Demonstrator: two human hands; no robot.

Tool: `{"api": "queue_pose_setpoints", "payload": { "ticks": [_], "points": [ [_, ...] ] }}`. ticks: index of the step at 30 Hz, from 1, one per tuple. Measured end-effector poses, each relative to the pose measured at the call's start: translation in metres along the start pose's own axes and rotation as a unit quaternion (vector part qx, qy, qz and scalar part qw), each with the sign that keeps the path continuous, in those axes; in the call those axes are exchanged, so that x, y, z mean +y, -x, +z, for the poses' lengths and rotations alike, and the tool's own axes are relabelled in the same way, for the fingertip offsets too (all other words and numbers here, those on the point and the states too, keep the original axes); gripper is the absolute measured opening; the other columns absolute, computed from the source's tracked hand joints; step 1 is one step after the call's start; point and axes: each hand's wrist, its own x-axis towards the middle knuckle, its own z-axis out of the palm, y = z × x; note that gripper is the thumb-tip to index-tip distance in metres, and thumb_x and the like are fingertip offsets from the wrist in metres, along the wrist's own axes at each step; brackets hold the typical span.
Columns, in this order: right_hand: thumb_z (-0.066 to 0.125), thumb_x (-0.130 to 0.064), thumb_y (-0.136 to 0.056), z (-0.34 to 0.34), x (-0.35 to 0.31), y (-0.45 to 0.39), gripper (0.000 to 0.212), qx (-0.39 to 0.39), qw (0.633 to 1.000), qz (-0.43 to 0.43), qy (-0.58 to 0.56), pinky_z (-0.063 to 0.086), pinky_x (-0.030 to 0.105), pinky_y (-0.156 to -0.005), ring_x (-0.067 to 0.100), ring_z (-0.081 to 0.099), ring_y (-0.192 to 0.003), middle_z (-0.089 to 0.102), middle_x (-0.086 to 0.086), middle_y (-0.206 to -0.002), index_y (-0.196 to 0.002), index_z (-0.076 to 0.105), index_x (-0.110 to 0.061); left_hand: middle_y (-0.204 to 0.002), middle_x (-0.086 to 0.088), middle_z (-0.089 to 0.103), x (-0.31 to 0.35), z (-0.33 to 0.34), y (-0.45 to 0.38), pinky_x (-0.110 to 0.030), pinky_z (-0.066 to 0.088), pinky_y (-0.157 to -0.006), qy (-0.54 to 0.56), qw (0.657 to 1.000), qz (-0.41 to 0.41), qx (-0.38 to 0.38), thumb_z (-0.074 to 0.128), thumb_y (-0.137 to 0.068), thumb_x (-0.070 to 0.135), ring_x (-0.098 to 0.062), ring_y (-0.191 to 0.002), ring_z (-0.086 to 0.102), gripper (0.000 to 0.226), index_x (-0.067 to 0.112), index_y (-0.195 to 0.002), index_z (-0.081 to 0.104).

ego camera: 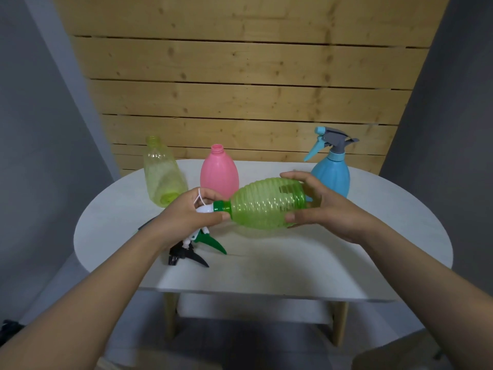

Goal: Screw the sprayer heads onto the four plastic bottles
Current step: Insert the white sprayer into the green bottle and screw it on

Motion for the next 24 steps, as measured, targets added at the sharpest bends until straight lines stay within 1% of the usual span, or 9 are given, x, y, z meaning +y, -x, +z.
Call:
{"api": "queue_pose_setpoints", "payload": {
  "ticks": [3,4,7,9,13,15,18,21,24],
  "points": [
    [0.074,-0.032,-0.066,-0.0002,-0.0014,0.0,0.05,0.018,0.999,0.026,0.005,0.057,0.029,-0.063,0.01,0.069,-0.083,0.061,0.007,-0.112,-0.115,0.059,-0.032,-0.105,-0.015,0.066,0.0024,0.0021,0.0027,-0.059,0.05,-0.068,0.002,1.0,0.02,-0.017,0.081,-0.058,0.033,-0.031,-0.075,0.059,0.046,0.024,-0.099,0.062],
    [0.07,-0.043,-0.065,0.0002,-0.0016,-0.0003,0.05,0.022,0.999,0.035,0.026,0.056,0.028,-0.059,0.012,0.07,-0.081,0.065,0.005,-0.108,-0.112,0.061,-0.03,-0.105,-0.013,0.066,0.0017,0.0023,0.0025,-0.06,0.05,-0.069,0.002,1.0,0.023,-0.021,0.081,-0.057,0.032,-0.029,-0.076,0.06,0.046,0.024,-0.098,0.062],
    [0.062,-0.065,-0.071,0.0011,-0.0006,-0.0004,0.057,0.023,0.993,0.067,0.098,0.054,0.028,-0.052,0.025,0.073,-0.076,0.074,0.004,-0.095,-0.11,0.065,-0.023,-0.094,-0.002,0.067,-0.0008,0.0032,0.0018,-0.029,0.051,-0.053,-0.014,0.999,0.038,-0.028,0.083,-0.064,0.022,-0.009,-0.064,0.062,0.034,0.026,-0.092,0.063],
    [0.057,-0.07,-0.07,0.0011,0.0002,0.001,0.066,0.015,0.99,0.081,0.113,0.057,0.031,-0.06,0.022,0.073,-0.083,0.072,0.002,-0.103,-0.116,0.062,-0.023,-0.088,-0.002,0.067,-0.003,0.0036,0.0007,-0.027,0.047,-0.05,-0.024,0.999,0.033,-0.022,0.082,-0.066,0.021,-0.013,-0.062,0.06,0.032,0.025,-0.093,0.064],
    [0.072,-0.026,-0.076,-0.0034,-0.003,0.0042,0.057,0.002,0.998,0.03,0.063,0.055,0.018,-0.07,-0.007,0.066,-0.087,0.057,-0.009,-0.119,-0.127,0.047,-0.034,-0.074,-0.011,0.062,-0.0028,-0.0004,-0.0018,-0.022,0.038,-0.036,-0.02,1.0,0.004,-0.009,0.08,-0.066,0.028,-0.02,-0.048,0.051,0.038,0.024,-0.098,0.061],
    [0.074,-0.009,-0.073,-0.0052,-0.0045,0.004,0.057,0.002,0.999,0.012,0.044,0.055,0.02,-0.067,0.002,0.068,-0.084,0.057,0.0,-0.117,-0.121,0.052,-0.033,-0.073,-0.004,0.063,-0.0024,-0.0028,-0.0026,-0.018,0.038,-0.034,-0.017,1.0,0.01,-0.013,0.079,-0.07,0.024,-0.013,-0.045,0.053,0.033,0.025,-0.097,0.062],
    [0.067,-0.044,-0.07,-0.0014,-0.0074,0.0042,0.042,0.029,0.997,0.021,0.062,0.056,0.027,-0.061,0.022,0.068,-0.083,0.064,0.017,-0.101,-0.108,0.063,-0.026,-0.087,0.003,0.066,-0.0014,-0.0013,-0.0012,-0.027,0.048,-0.051,-0.008,0.999,0.031,-0.029,0.08,-0.069,0.019,-0.01,-0.056,0.06,0.032,0.028,-0.094,0.062],
    [0.049,-0.071,-0.065,0.0023,-0.007,0.0029,0.068,0.039,0.991,0.075,0.101,0.055,0.027,-0.054,0.032,0.071,-0.072,0.075,0.012,-0.086,-0.106,0.067,-0.018,-0.084,0.012,0.07,-0.0018,0.0003,-0.0008,-0.022,0.051,-0.058,0.0,0.998,0.048,-0.038,0.082,-0.065,0.02,-0.005,-0.066,0.063,0.033,0.029,-0.091,0.064],
    [0.05,-0.069,-0.067,0.0041,-0.0051,0.0022,0.073,0.02,0.991,0.087,0.098,0.059,0.03,-0.068,0.025,0.072,-0.086,0.071,0.005,-0.11,-0.121,0.062,-0.021,-0.07,0.019,0.069,-0.0024,-0.0001,0.0004,-0.011,0.044,-0.048,-0.016,0.998,0.048,-0.038,0.081,-0.067,0.019,0.003,-0.056,0.06,0.031,0.029,-0.09,0.064]
  ]
}}
